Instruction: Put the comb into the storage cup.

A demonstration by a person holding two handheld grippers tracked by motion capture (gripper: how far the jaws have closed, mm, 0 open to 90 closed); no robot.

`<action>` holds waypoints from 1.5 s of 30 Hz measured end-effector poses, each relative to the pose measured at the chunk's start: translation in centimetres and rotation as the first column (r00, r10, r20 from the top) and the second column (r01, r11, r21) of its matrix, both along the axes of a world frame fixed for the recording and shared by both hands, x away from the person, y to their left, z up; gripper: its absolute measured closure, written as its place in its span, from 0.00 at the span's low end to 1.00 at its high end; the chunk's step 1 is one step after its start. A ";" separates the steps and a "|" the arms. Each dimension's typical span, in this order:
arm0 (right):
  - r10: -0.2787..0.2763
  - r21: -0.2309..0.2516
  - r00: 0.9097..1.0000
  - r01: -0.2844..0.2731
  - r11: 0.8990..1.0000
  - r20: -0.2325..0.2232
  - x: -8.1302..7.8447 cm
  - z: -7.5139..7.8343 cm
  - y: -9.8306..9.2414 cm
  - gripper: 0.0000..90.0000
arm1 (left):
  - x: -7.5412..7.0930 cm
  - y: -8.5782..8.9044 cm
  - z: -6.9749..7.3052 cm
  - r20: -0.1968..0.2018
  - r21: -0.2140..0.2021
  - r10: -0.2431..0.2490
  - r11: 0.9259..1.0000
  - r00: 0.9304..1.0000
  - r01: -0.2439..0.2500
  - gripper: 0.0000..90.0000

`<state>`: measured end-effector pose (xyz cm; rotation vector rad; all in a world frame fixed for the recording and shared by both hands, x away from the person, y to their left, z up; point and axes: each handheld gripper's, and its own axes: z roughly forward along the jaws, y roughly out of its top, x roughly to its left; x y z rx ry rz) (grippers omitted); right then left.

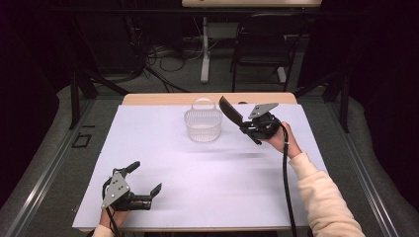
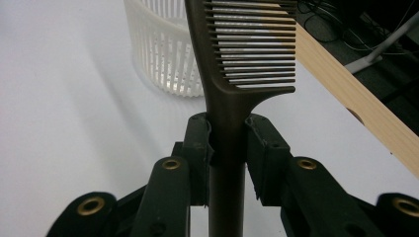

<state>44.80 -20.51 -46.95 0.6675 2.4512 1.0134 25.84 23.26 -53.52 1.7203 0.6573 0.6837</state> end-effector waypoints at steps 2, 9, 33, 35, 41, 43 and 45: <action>0.003 0.000 1.000 -0.003 1.000 0.003 0.1 0.0 0.1 0.80 | 0.0 0.0 0.0 0.000 -0.001 -0.001 1.000 1.000 0.001 0.00; 0.000 0.004 1.000 0.000 1.000 0.004 0.2 0.0 0.4 0.80 | 0.0 0.0 0.0 -0.001 0.000 0.000 1.000 1.000 0.000 0.00; -0.026 0.053 0.999 0.023 0.998 0.044 0.8 0.7 1.1 0.80 | 0.0 0.0 0.0 0.000 -0.004 0.001 1.000 1.000 -0.001 0.00; -0.026 0.054 0.999 0.023 0.998 0.046 0.9 0.7 1.1 0.80 | 0.0 0.0 0.0 0.001 -0.003 0.002 1.000 1.000 -0.002 0.00; -0.026 0.051 0.999 0.024 0.998 0.044 1.0 0.8 1.3 0.80 | 0.0 0.0 0.0 0.003 -0.005 0.003 1.000 1.000 -0.003 0.00; -0.029 0.055 0.998 0.026 0.998 0.047 1.1 0.9 1.4 0.80 | 0.0 0.0 0.0 0.002 -0.005 0.001 1.000 1.000 -0.001 0.00; -0.028 0.054 0.998 0.025 0.998 0.050 1.1 1.0 1.5 0.80 | 0.0 0.0 0.0 0.001 -0.004 0.000 1.000 1.000 0.000 0.00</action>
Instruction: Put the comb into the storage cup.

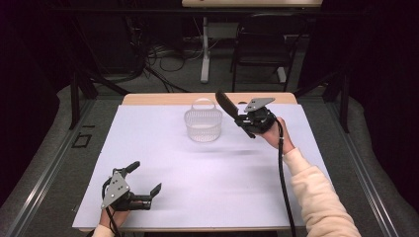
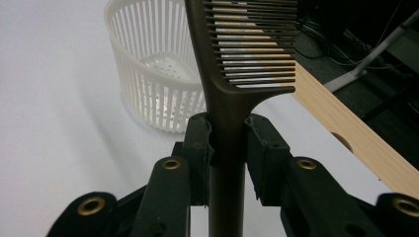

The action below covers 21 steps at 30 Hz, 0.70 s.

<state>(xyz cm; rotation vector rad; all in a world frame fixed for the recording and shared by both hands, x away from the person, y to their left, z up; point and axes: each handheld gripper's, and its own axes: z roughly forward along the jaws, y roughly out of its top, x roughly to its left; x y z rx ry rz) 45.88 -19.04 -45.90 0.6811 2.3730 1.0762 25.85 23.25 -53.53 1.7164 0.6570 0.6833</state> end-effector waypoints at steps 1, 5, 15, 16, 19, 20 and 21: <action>-0.001 0.003 1.000 0.001 1.000 0.000 0.0 0.0 0.0 0.80 | 0.0 0.0 0.0 0.000 0.000 0.000 1.000 1.000 0.000 0.00; 0.004 0.004 1.000 -0.004 1.000 0.004 0.1 0.1 0.2 0.80 | 0.0 0.0 0.0 0.000 0.002 0.000 1.000 1.000 0.000 0.00; 0.003 0.010 1.000 -0.003 1.000 0.009 0.2 0.3 0.6 0.80 | 0.0 0.0 0.0 0.000 0.004 -0.001 1.000 1.000 0.001 0.00; 0.004 0.010 1.000 -0.004 1.000 0.009 0.3 0.3 0.6 0.80 | 0.0 0.0 0.0 0.000 0.004 0.000 1.000 1.000 0.000 0.00; 0.003 0.011 1.000 -0.003 1.000 0.011 0.4 0.4 0.6 0.80 | 0.0 0.0 0.0 0.000 0.003 -0.001 1.000 1.000 0.001 0.00; 0.002 0.011 1.000 -0.002 1.000 0.014 0.4 0.4 0.6 0.80 | 0.0 0.0 0.0 0.001 0.004 -0.001 1.000 1.000 0.001 0.00; 0.000 0.013 1.000 0.000 1.000 0.012 0.4 0.5 0.7 0.80 | 0.0 0.0 0.0 0.001 0.003 0.000 1.000 1.000 0.000 0.00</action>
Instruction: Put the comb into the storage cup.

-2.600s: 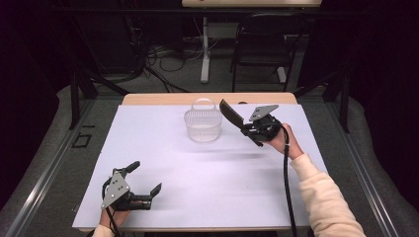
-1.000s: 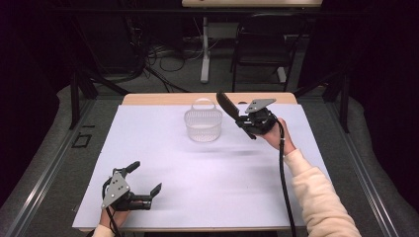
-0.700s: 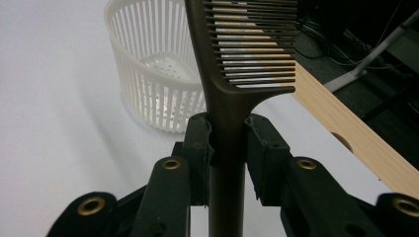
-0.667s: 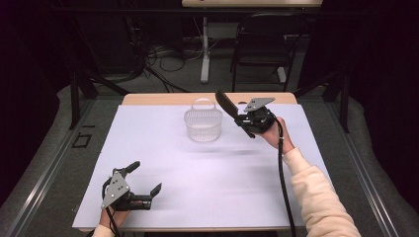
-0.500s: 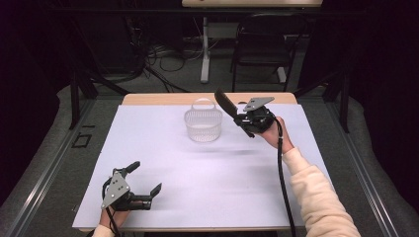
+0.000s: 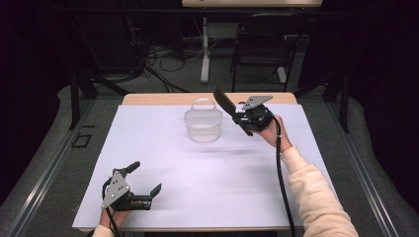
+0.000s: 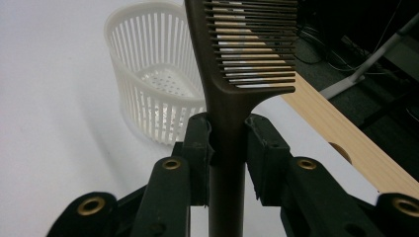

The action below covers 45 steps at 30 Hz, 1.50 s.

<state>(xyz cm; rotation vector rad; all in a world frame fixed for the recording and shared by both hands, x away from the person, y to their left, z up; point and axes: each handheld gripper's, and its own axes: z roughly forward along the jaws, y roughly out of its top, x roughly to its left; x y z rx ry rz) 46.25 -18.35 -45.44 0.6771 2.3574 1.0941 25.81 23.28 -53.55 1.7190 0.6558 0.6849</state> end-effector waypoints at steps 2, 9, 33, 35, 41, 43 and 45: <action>0.002 0.001 1.000 -0.002 1.000 0.004 0.0 0.1 0.1 0.80 | 0.0 0.0 0.0 0.000 -0.001 0.000 1.000 1.000 0.000 0.00; 0.007 -0.004 1.000 -0.007 1.000 0.014 0.0 0.4 0.1 0.80 | 0.0 0.0 0.0 -0.001 -0.002 -0.002 1.000 1.000 0.002 0.00; -0.001 0.011 0.999 0.000 1.000 0.035 0.2 1.6 1.2 0.80 | 0.0 0.0 0.0 0.003 0.000 0.004 1.000 1.000 -0.004 0.00; 0.002 0.015 0.999 -0.002 1.000 0.039 0.2 1.7 1.2 0.80 | 0.0 0.0 0.0 0.002 0.000 0.004 1.000 1.000 -0.004 0.00; -0.003 0.025 0.999 0.002 1.000 0.042 0.3 2.1 1.4 0.80 | 0.0 0.0 0.0 0.003 -0.002 0.004 1.000 1.000 -0.004 0.00; -0.002 0.024 0.999 0.001 1.000 0.044 0.3 2.3 1.5 0.80 | 0.1 0.0 0.0 0.002 -0.002 0.004 1.000 1.000 -0.004 0.00; -0.002 0.029 0.999 0.001 1.000 0.041 0.4 2.4 1.7 0.80 | 0.1 0.0 0.0 0.002 -0.003 0.004 1.000 1.000 -0.004 0.00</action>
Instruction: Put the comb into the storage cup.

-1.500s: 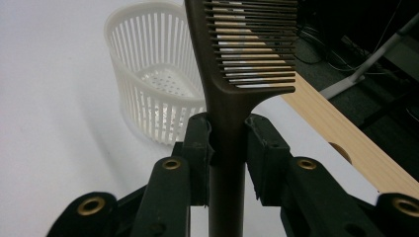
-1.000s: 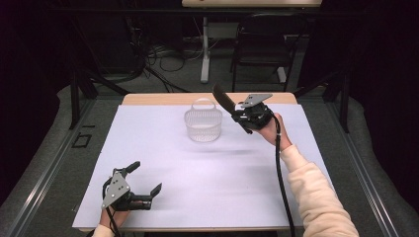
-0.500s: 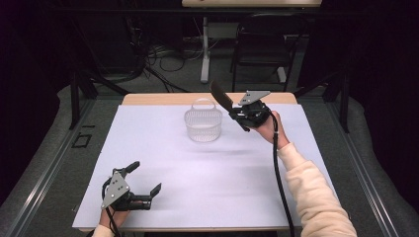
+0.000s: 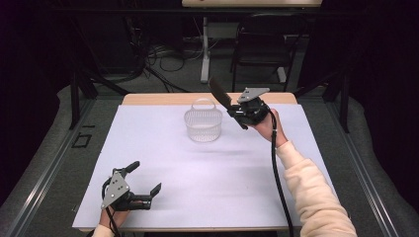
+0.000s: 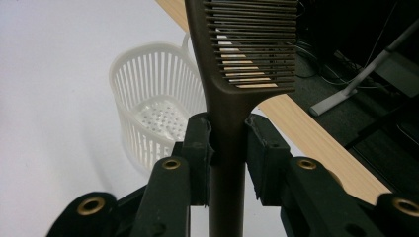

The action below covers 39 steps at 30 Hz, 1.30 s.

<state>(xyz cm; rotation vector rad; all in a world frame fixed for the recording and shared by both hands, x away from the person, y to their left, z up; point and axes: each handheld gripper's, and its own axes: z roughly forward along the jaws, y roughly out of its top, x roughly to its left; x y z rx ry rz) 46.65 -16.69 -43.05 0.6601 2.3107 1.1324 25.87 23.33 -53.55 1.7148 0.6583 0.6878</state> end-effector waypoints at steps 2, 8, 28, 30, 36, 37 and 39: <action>-0.001 0.001 1.000 0.001 1.000 -0.002 0.0 0.1 0.2 0.80 | 0.0 0.0 0.0 -0.001 -0.001 0.000 1.000 1.000 0.000 0.00; -0.002 0.002 1.000 0.002 1.000 0.001 0.0 0.4 0.6 0.80 | 0.0 0.0 0.0 -0.001 -0.001 0.000 1.000 1.000 0.000 0.00; -0.010 0.006 1.000 0.010 1.000 0.015 0.3 1.3 1.4 0.80 | 0.0 0.0 0.0 -0.001 0.001 0.003 1.000 1.000 -0.003 0.01; -0.012 0.014 1.000 0.012 1.000 0.016 0.4 1.3 1.4 0.80 | 0.0 0.0 0.0 -0.001 0.000 0.002 1.000 1.000 -0.002 0.01; -0.015 0.021 1.000 0.015 1.000 0.026 0.5 1.3 1.7 0.80 | 0.0 0.0 0.0 -0.002 0.001 0.003 1.000 1.000 -0.003 0.01; -0.020 0.021 0.999 0.019 1.000 0.026 0.5 1.3 1.8 0.80 | 0.0 0.0 0.0 -0.002 0.001 0.002 1.000 1.000 -0.002 0.01; -0.022 0.029 0.999 0.021 0.999 0.029 0.6 1.5 1.8 0.80 | 0.0 0.0 0.0 -0.001 0.000 0.003 1.000 1.000 -0.003 0.01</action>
